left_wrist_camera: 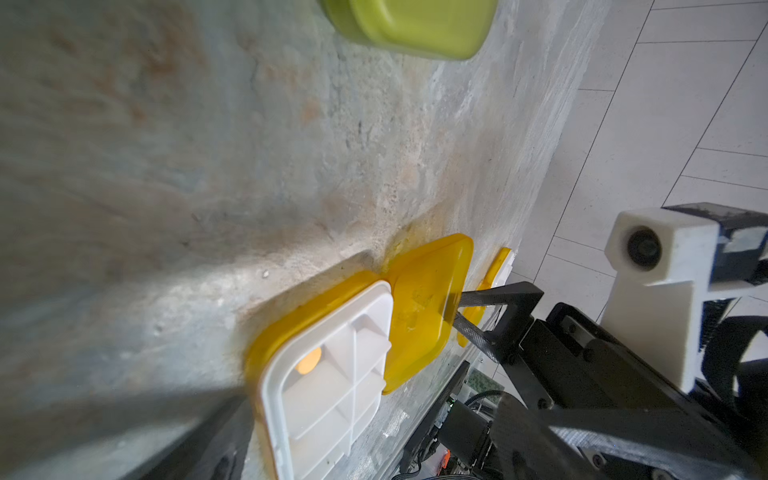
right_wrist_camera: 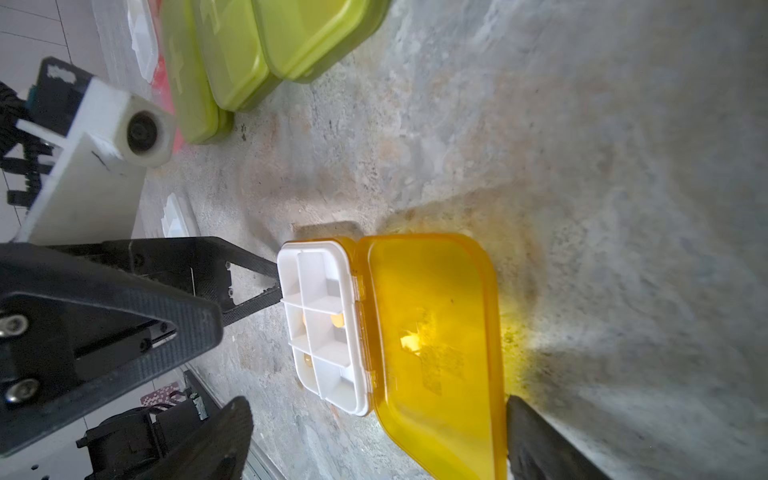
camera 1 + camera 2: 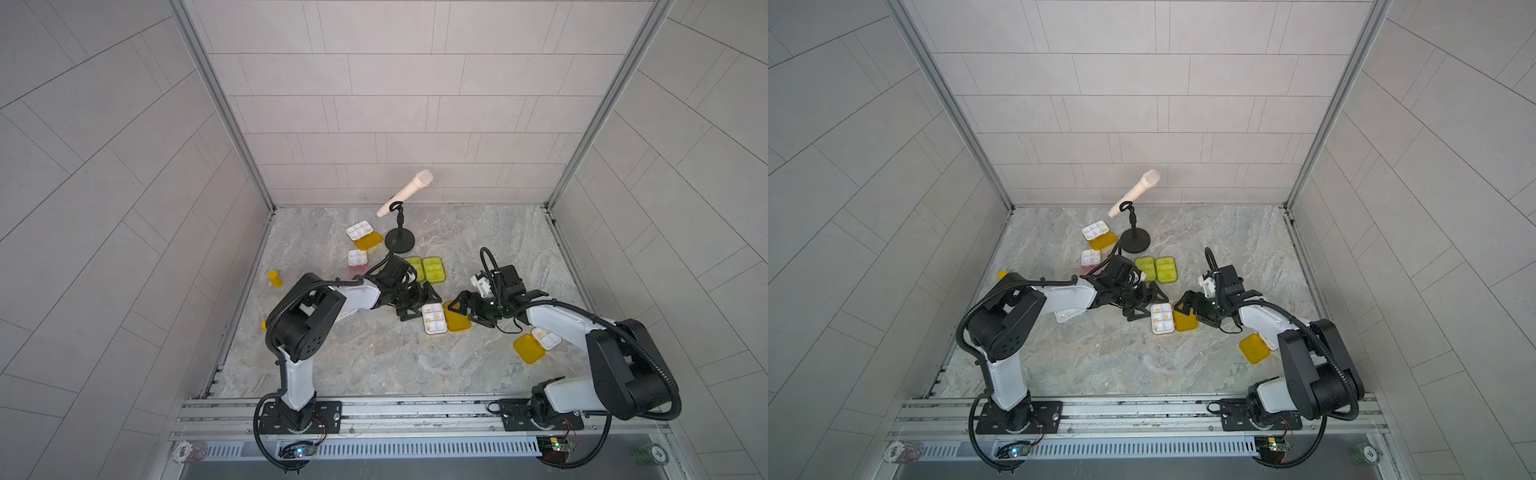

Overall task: Close pillboxes
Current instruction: Close the lid on the pillbox.

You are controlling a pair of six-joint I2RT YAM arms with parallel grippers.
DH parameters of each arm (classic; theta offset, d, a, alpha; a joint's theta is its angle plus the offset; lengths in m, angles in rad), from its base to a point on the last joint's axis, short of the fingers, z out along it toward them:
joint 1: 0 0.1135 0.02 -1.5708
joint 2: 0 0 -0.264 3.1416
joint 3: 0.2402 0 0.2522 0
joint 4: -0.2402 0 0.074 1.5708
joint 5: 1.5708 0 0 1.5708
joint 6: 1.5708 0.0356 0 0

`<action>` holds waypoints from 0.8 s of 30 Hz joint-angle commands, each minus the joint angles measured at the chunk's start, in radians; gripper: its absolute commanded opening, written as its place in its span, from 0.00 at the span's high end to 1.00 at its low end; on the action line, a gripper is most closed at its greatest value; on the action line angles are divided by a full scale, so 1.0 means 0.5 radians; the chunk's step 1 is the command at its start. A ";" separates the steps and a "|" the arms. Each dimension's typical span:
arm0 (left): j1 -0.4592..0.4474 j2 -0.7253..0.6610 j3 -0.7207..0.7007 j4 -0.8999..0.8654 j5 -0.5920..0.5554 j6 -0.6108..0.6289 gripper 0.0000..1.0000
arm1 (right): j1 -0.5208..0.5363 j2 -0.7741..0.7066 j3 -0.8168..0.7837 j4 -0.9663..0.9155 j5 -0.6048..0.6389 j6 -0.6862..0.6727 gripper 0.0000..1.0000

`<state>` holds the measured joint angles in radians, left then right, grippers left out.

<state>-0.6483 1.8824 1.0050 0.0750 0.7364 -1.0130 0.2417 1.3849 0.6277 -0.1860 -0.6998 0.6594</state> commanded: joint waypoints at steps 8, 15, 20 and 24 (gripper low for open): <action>-0.016 0.012 0.049 -0.004 0.018 0.010 0.05 | 0.017 -0.188 0.022 -0.033 -0.111 0.046 0.05; 0.022 -0.078 0.037 -0.032 -0.018 0.027 0.05 | 0.162 -0.168 0.130 -0.024 -0.066 0.092 0.05; 0.161 -0.281 0.049 -0.257 -0.190 0.155 0.05 | 0.314 -0.073 0.232 -0.021 0.109 0.141 0.05; 0.325 -0.503 0.030 -0.461 -0.460 0.251 0.06 | 0.430 0.001 0.301 0.012 0.193 0.168 0.05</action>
<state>-0.5304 1.7138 1.0061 -0.0650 0.6243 -0.9409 0.4309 1.3624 0.7551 -0.1875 -0.6594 0.7197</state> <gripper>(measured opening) 0.944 0.946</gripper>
